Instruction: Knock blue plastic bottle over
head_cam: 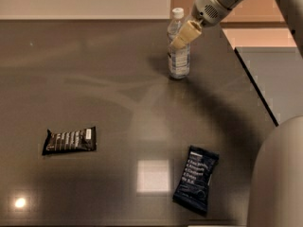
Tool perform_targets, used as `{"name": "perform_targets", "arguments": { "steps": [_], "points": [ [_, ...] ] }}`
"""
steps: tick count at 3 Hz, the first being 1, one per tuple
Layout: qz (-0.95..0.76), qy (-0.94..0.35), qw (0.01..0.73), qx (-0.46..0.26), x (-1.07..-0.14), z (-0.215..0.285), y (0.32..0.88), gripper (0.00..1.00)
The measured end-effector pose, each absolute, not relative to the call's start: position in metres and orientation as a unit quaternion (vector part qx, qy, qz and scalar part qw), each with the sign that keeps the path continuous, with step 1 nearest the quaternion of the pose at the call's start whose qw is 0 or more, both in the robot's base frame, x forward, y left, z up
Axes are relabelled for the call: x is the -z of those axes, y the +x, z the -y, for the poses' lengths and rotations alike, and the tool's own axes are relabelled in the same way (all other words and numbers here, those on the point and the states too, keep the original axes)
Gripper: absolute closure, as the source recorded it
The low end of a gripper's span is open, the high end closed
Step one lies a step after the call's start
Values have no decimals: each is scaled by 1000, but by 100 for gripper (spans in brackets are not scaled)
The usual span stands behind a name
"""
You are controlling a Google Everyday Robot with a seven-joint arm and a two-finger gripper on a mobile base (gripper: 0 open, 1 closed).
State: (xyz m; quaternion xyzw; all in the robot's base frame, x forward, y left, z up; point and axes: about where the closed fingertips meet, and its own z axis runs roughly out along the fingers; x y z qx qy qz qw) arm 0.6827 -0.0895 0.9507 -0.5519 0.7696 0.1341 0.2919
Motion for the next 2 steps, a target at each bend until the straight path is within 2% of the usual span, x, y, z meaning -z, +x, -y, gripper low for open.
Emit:
{"name": "perform_targets", "arguments": {
  "steps": [1, 2],
  "points": [
    [-775, -581, 235, -76, -957, 106, 658, 100],
    [-778, -606, 166, -4, -954, 126, 636, 100]
  ]
}}
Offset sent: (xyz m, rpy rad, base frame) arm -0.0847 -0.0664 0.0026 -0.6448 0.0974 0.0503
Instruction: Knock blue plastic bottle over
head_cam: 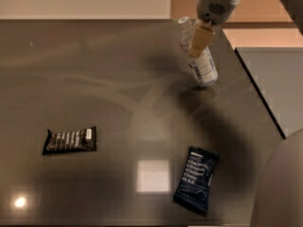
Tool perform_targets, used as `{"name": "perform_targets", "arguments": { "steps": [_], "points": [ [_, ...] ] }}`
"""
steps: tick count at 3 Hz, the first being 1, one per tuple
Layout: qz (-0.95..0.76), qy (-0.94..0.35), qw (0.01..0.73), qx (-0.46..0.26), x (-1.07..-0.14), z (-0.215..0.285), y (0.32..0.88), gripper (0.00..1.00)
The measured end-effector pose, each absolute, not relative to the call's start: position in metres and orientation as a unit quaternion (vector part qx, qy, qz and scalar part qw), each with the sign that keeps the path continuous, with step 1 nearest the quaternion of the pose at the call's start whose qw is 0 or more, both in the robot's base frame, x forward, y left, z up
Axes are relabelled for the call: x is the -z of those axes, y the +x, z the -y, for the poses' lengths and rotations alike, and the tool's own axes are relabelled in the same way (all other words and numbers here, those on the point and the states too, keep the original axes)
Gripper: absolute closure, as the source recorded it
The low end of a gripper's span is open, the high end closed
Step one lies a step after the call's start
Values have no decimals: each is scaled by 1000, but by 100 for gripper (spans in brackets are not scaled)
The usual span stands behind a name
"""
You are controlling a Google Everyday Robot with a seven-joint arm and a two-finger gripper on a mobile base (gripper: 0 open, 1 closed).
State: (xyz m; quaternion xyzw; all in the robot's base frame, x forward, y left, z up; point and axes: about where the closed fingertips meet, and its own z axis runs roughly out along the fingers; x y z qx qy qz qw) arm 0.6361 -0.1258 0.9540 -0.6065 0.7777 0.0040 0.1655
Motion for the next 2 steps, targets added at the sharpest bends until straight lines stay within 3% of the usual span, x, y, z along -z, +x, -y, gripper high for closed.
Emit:
{"name": "perform_targets", "arguments": {
  "steps": [1, 2],
  "points": [
    [-770, -626, 117, 38, -941, 131, 623, 84],
    [-754, -649, 91, 45, -926, 121, 615, 61]
  ]
}}
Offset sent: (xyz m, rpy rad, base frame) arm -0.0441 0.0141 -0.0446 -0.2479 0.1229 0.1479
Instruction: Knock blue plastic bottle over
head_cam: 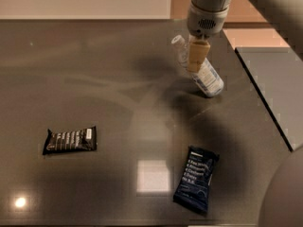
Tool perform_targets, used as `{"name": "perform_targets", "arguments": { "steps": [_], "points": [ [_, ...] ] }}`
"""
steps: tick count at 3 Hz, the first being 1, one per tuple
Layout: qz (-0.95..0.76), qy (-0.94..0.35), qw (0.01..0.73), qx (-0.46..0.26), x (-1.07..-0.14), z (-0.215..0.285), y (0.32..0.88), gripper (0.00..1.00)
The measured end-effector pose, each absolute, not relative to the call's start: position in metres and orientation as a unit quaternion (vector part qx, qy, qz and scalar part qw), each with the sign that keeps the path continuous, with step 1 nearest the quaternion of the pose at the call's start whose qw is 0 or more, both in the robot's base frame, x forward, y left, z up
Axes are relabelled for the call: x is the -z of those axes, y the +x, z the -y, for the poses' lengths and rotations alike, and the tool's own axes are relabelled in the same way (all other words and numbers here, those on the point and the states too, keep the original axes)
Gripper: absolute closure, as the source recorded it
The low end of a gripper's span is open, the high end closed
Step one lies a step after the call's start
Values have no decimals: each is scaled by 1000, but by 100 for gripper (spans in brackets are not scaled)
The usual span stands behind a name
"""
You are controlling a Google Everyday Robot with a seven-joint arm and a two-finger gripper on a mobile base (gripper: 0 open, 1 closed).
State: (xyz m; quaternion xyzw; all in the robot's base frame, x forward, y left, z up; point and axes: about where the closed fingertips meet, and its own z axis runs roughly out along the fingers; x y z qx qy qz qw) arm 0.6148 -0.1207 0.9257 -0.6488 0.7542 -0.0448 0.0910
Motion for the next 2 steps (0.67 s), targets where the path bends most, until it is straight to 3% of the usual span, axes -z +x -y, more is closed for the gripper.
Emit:
{"name": "perform_targets", "arguments": {
  "steps": [2],
  "points": [
    [-724, -685, 81, 25, -906, 97, 601, 14]
  ]
}}
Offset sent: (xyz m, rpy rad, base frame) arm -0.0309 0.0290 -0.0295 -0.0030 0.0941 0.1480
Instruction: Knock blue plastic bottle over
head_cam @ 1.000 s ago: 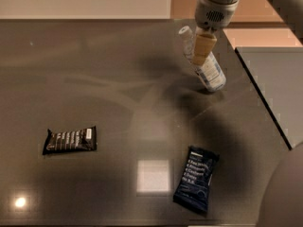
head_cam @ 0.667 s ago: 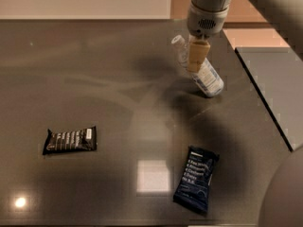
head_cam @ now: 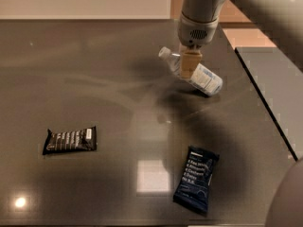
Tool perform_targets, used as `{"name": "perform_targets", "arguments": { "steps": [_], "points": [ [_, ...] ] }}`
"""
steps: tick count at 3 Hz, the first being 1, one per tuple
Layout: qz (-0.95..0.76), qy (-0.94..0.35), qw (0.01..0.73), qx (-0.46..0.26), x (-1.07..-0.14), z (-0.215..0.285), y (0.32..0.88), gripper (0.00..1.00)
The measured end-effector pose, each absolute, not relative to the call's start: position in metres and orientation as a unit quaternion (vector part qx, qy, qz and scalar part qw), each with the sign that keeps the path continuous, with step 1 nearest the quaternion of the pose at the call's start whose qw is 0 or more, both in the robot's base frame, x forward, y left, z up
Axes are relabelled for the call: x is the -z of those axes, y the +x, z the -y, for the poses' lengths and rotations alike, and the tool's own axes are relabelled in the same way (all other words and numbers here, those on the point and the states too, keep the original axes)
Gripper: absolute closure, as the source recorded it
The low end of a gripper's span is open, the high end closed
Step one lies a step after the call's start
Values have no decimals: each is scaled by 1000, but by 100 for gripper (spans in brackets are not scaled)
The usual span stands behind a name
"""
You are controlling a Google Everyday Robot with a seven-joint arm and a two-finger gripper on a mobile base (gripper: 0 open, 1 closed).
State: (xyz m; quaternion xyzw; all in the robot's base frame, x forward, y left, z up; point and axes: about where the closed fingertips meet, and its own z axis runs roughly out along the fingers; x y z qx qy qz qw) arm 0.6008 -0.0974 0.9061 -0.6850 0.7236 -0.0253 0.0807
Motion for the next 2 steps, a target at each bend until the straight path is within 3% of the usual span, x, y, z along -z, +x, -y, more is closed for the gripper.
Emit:
{"name": "perform_targets", "arguments": {
  "steps": [1, 2],
  "points": [
    [-714, -694, 87, 9, -900, 91, 597, 0],
    [-714, -694, 87, 9, -900, 91, 597, 0]
  ]
}}
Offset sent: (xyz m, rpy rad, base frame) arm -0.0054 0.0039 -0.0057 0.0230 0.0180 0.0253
